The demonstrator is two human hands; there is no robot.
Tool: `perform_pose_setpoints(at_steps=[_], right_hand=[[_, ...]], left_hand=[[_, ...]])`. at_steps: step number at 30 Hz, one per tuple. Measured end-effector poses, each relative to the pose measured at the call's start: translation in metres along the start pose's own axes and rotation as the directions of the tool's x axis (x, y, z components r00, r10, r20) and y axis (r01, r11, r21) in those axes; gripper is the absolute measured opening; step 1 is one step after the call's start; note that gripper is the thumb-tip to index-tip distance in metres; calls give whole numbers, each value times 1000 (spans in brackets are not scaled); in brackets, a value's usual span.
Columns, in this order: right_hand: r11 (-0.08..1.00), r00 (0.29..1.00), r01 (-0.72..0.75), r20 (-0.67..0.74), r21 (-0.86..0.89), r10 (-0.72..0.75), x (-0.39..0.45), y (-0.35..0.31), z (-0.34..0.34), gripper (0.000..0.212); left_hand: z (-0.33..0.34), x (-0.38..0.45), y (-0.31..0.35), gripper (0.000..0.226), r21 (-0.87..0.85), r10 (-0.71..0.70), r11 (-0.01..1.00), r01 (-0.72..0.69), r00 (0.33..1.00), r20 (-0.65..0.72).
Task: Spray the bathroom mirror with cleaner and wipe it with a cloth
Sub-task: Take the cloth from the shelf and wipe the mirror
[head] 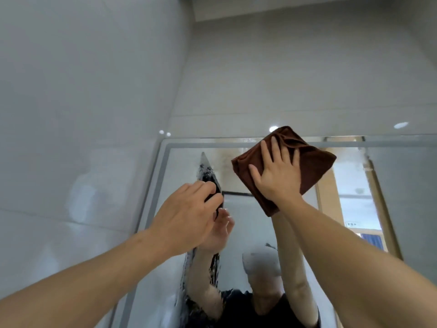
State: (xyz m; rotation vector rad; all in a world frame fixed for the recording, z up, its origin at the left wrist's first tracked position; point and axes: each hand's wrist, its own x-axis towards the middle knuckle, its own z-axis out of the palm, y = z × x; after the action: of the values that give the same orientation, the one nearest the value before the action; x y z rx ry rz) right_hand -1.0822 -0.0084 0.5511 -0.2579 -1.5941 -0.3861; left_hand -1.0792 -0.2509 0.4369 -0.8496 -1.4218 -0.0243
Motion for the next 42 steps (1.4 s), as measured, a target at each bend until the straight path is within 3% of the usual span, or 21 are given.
perform_pose_setpoints(at_steps=[4,8,10,11,13,16,18,25,29,32,34,37,40,42], right_hand=[[957,958,284,23,53,-286,-13,-80,8,77],[771,773,623,46,132,-633,-54,-129,14,71],[709,708,691,66,143,-703,-73,-131,16,68],[712,711,688,64,140,-700,-77,-126,17,68],[780,784,610,38,137,-619,-73,-110,17,72],[934,940,341,-12,102,-342,-51,-81,17,78],[968,970,242,-6,68,-242,-33,-74,17,81],[976,978,209,-34,60,-208,27,-139,26,80],[923,925,374,33,89,-378,34,-194,27,76],[869,866,467,110,164,-487,32,-213,29,68],[830,843,464,135,309,-521,40,-210,23,58],[714,845,311,162,628,-510,49,-192,8,53],[700,861,188,227,689,-455,48,-171,-4,74],[721,847,164,278,673,-453,47,-164,-9,81]], left_hand=[[4,-14,-27,25,47,-90,995,90,996,3],[15,-30,-40,17,36,-191,981,193,981,-43],[19,-36,-40,24,17,-222,975,223,974,-44],[21,-38,-38,26,8,-225,974,225,974,-38],[22,-36,-33,27,-2,-221,975,221,975,-18],[17,-34,-27,27,-43,-247,968,246,968,-40],[11,-39,-29,30,-75,-275,960,271,959,-64],[1,-55,-64,19,-11,-298,954,298,950,-91],[1,-49,-76,19,-8,-284,959,285,952,-117],[9,-36,-82,24,-163,-340,934,319,932,-127],[20,-23,-83,33,-339,-416,870,359,903,-111],[39,6,-88,44,-501,-553,731,463,832,-38],[56,24,-99,40,-604,-701,523,602,706,97],[71,25,-102,33,-558,-687,550,621,716,119]])
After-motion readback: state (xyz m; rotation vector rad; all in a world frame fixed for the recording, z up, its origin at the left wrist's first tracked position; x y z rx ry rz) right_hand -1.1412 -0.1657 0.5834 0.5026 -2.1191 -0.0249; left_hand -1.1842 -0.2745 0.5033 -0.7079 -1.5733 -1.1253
